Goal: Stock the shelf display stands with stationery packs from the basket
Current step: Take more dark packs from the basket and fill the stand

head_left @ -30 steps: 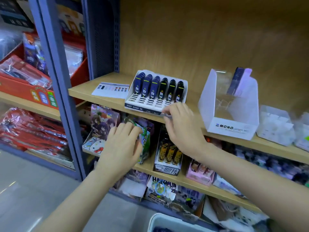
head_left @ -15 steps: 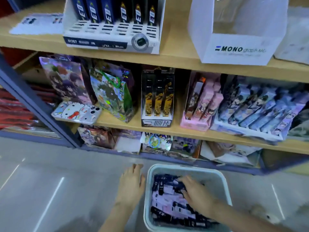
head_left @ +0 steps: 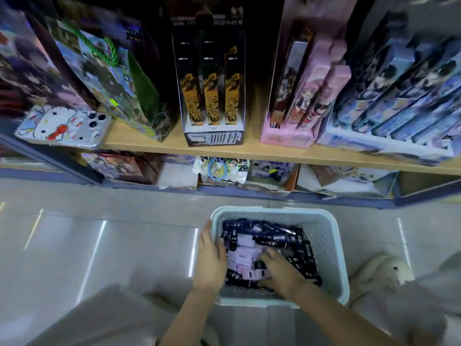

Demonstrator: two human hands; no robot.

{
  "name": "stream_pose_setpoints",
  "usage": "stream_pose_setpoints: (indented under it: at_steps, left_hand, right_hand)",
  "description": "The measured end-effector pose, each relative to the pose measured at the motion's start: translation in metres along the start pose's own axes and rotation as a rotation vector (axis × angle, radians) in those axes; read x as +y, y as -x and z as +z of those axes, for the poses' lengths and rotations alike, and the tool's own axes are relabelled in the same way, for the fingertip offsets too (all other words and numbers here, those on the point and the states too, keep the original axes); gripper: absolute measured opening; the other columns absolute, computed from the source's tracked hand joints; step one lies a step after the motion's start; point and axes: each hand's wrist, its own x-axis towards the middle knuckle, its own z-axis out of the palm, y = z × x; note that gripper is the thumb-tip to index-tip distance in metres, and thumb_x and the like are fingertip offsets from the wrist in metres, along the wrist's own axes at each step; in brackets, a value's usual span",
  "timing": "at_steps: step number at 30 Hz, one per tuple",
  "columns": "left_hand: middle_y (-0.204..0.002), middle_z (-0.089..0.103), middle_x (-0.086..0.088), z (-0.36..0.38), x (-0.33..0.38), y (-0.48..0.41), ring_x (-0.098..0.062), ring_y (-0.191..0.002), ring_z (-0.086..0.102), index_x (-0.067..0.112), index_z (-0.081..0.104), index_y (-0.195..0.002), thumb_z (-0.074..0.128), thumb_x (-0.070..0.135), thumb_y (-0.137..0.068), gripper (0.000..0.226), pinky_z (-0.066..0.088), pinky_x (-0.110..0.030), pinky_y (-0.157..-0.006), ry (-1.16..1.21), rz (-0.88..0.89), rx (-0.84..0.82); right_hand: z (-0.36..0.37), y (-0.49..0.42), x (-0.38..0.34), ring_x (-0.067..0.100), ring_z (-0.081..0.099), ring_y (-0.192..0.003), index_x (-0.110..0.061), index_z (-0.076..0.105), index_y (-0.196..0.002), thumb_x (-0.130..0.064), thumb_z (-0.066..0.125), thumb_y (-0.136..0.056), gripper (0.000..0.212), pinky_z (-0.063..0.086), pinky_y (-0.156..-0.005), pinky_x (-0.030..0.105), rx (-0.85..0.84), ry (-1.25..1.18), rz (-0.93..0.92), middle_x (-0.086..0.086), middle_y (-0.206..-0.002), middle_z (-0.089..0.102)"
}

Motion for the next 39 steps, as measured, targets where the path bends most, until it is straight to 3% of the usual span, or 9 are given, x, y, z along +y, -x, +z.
stream_pose_setpoints:
  at_steps: [5, 10, 13, 16, 21, 24, 27, 33, 39]
  left_hand:
    - [-0.151, 0.030, -0.006, 0.004, -0.003, 0.004, -0.024, -0.134, 0.038, 0.012, 0.018, -0.150, 0.040, 0.010, -0.099, 0.055, 0.027, -0.022, -0.106, -0.010, -0.027, 0.011]
    - [-0.132, 0.042, -0.014, 0.006, -0.001, 0.015, -0.023, -0.122, 0.041, -0.001, 0.041, -0.137, 0.049, -0.008, -0.089, 0.049, 0.017, -0.008, -0.100, -0.143, 0.100, 0.157]
    - [-0.119, 0.045, -0.001, 0.015, 0.004, 0.024, -0.008, -0.109, 0.041, 0.006, 0.052, -0.124, 0.049, -0.010, -0.086, 0.041, 0.028, -0.012, -0.100, -0.169, 0.248, 0.143]
    - [-0.115, 0.046, 0.004, 0.028, 0.017, 0.030, -0.005, -0.101, 0.049, 0.011, 0.049, -0.125, 0.045, 0.000, -0.095, 0.032, 0.040, -0.021, -0.094, -0.012, 0.141, -0.007]
    - [-0.113, 0.058, -0.001, 0.042, 0.029, 0.022, -0.015, -0.104, 0.052, 0.005, 0.049, -0.124, 0.040, 0.022, -0.102, 0.029, 0.039, -0.008, -0.080, 0.340, -0.244, -0.244]
    - [-0.096, 0.063, -0.013, 0.038, 0.029, 0.019, -0.023, -0.094, 0.057, 0.004, 0.058, -0.102, 0.044, 0.023, -0.101, 0.024, 0.045, -0.029, -0.089, 0.461, -0.266, -0.224]
    - [-0.081, 0.060, -0.005, 0.032, 0.032, 0.018, -0.019, -0.079, 0.057, 0.009, 0.052, -0.083, 0.041, 0.018, -0.102, 0.024, 0.046, -0.021, -0.070, 0.475, -0.292, -0.113]
    - [-0.102, 0.068, -0.021, 0.032, 0.023, 0.015, -0.033, -0.085, 0.068, 0.007, 0.049, -0.101, 0.029, 0.024, -0.104, 0.026, 0.052, -0.049, -0.089, 0.452, -0.432, -0.342]
    - [-0.065, 0.064, -0.001, 0.024, 0.035, 0.023, -0.015, -0.052, 0.057, 0.008, 0.057, -0.095, 0.030, 0.031, -0.104, 0.037, 0.053, -0.030, -0.058, 0.549, -0.304, -0.422]
  right_hand:
    - [-0.011, -0.003, 0.007, 0.019, 0.048, -0.123, -0.015, 0.052, -0.128, -0.034, 0.063, -0.089, 0.044, 0.038, -0.100, 0.026, -0.008, -0.044, -0.007, 0.003, -0.143, 0.042]
    - [-0.020, 0.003, 0.014, 0.020, 0.061, -0.109, -0.014, 0.057, -0.129, -0.027, 0.055, -0.096, 0.036, 0.045, -0.088, 0.025, 0.076, -0.276, 0.127, 0.009, -0.123, 0.063]
    - [-0.026, 0.001, 0.010, 0.020, 0.061, -0.077, -0.006, 0.064, -0.089, -0.025, 0.058, -0.094, 0.021, 0.040, -0.065, 0.023, 0.203, -0.431, 0.153, 0.009, -0.085, 0.066]
    - [-0.037, 0.003, -0.004, 0.005, 0.037, -0.049, -0.013, 0.042, -0.062, -0.021, 0.058, -0.094, 0.037, 0.028, -0.052, 0.020, 0.242, -0.616, 0.169, -0.002, -0.055, 0.040]
    - [-0.054, 0.009, -0.026, 0.004, 0.041, -0.058, -0.013, 0.049, -0.071, -0.022, 0.056, -0.095, 0.026, 0.033, -0.058, 0.018, 0.159, -0.762, 0.134, -0.005, -0.063, 0.044]
    - [-0.054, 0.012, -0.030, 0.015, 0.049, -0.065, -0.009, 0.056, -0.074, -0.019, 0.060, -0.092, 0.022, 0.043, -0.071, 0.029, 0.174, -0.774, 0.111, 0.001, -0.066, 0.052]
    - [-0.055, 0.015, -0.032, 0.021, 0.064, -0.081, -0.003, 0.068, -0.090, -0.013, 0.069, -0.085, 0.011, 0.052, -0.085, 0.036, 0.344, -0.855, 0.131, 0.008, -0.083, 0.068]
    - [-0.061, 0.017, -0.037, 0.008, 0.062, -0.077, -0.020, 0.063, -0.078, -0.012, 0.066, -0.087, 0.012, 0.049, -0.077, 0.024, 0.477, -0.984, 0.141, -0.003, -0.080, 0.067]
    - [-0.057, 0.008, -0.035, 0.008, 0.056, -0.089, -0.013, 0.063, -0.109, -0.014, 0.068, -0.086, 0.024, 0.043, -0.075, 0.006, 0.390, -0.939, 0.042, -0.003, -0.098, 0.059]
